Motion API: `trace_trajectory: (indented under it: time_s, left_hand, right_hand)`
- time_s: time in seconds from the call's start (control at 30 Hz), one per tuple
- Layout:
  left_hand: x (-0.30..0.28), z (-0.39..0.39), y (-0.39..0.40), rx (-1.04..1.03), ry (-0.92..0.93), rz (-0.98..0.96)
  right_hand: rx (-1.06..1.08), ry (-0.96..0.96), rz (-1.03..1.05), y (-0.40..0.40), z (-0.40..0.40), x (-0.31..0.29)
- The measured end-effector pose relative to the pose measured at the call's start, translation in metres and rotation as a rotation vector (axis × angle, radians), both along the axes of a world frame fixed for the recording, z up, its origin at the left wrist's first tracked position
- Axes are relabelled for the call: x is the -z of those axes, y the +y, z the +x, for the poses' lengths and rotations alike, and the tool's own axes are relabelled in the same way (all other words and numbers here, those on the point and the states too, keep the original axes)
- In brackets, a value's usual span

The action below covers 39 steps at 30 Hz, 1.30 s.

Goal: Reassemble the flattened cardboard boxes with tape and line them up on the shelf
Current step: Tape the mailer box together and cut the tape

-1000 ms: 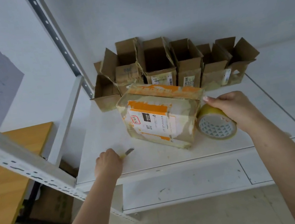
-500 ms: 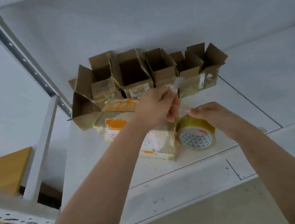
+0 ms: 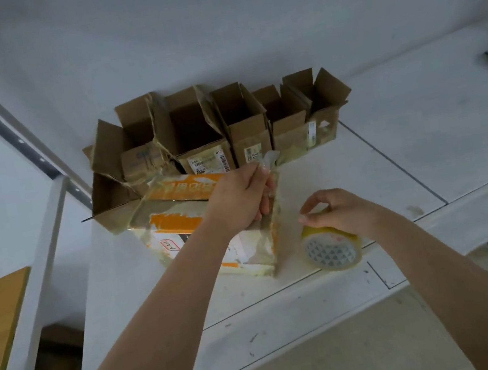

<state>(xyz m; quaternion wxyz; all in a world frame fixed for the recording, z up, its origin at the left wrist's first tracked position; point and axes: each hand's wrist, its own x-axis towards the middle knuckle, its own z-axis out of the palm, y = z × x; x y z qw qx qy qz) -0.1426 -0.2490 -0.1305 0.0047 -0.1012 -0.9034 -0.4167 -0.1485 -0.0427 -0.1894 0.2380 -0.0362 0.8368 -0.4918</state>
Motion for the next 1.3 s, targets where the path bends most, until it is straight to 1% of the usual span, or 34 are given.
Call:
trace_trajectory:
  time_s: [0.07,0.17,0.2,0.3,0.4,0.47,0.57,0.63,0.67,0.7,0.73,0.77,0.83,0.87,0.9,0.97,1.07,1.13,1.2,1.3]
  left_hand:
    - [-0.002,0.001,0.002,0.013,-0.012,-0.042]
    - [-0.012,0.003,0.000,0.032,-0.081,-0.107]
    - [-0.017,0.004,-0.001,0.058,-0.118,-0.161]
    - [-0.037,0.005,0.006,0.183,-0.232,-0.425]
    - [-0.048,0.004,0.023,0.260,-0.250,-0.752]
    - [-0.050,0.003,0.034,0.243,-0.238,-0.938]
    - [-0.043,0.004,0.051,0.158,-0.214,-1.193]
    - [-0.039,0.007,0.058,0.135,-0.145,-1.313]
    - [-0.039,0.008,0.057,0.151,-0.110,-1.303]
    - [-0.040,0.009,0.052,0.177,-0.106,-1.234]
    - [-0.044,0.010,0.045,0.206,-0.133,-1.101]
    - [-0.049,0.011,0.037,0.213,-0.190,-0.924]
    - [-0.053,0.012,0.023,0.101,-0.269,-0.565]
    - [-0.051,0.011,0.020,0.007,-0.256,-0.476]
    - [-0.046,0.011,0.020,-0.081,-0.212,-0.470]
    - [-0.030,0.011,0.029,-0.206,-0.085,-0.602]
    - [-0.011,0.015,0.047,-0.363,0.013,-0.724]
    - [-0.004,0.015,0.051,-0.419,0.041,-0.769]
    - [0.001,0.014,0.053,-0.438,0.029,-0.780]
    - [0.002,0.013,0.056,-0.443,0.016,-0.848]
  right_hand:
    - [0.013,0.000,-0.005,-0.003,0.000,0.004]
    - [0.019,0.030,-0.139,0.002,0.002,0.003]
    - [0.032,0.038,-0.177,0.004,0.003,0.002]
    - [0.081,0.048,-0.230,0.011,0.007,0.000]
    - [0.127,0.089,-0.212,0.012,0.010,-0.005]
    - [0.158,0.110,-0.217,0.012,0.013,-0.008]
    - [0.192,0.146,-0.235,0.011,0.018,-0.011]
    - [0.216,0.147,-0.251,0.008,0.020,-0.012]
    - [0.233,0.134,-0.254,0.007,0.020,-0.012]
    - [0.247,0.117,-0.253,0.007,0.021,-0.010]
    - [0.256,0.098,-0.252,0.006,0.022,-0.009]
    - [0.262,0.078,-0.258,0.006,0.023,-0.007]
    - [0.276,0.047,-0.282,0.003,0.024,-0.003]
    - [0.282,0.036,-0.291,0.001,0.024,-0.001]
    - [0.285,0.025,-0.297,-0.001,0.024,-0.001]
    - [0.290,0.001,-0.308,-0.005,0.024,0.001]
    - [0.309,-0.045,-0.302,-0.007,0.025,0.007]
    - [0.352,-0.093,-0.283,-0.004,0.027,0.012]
    - [0.409,-0.118,-0.284,-0.001,0.028,0.016]
    - [0.444,-0.086,-0.295,0.000,0.027,0.015]
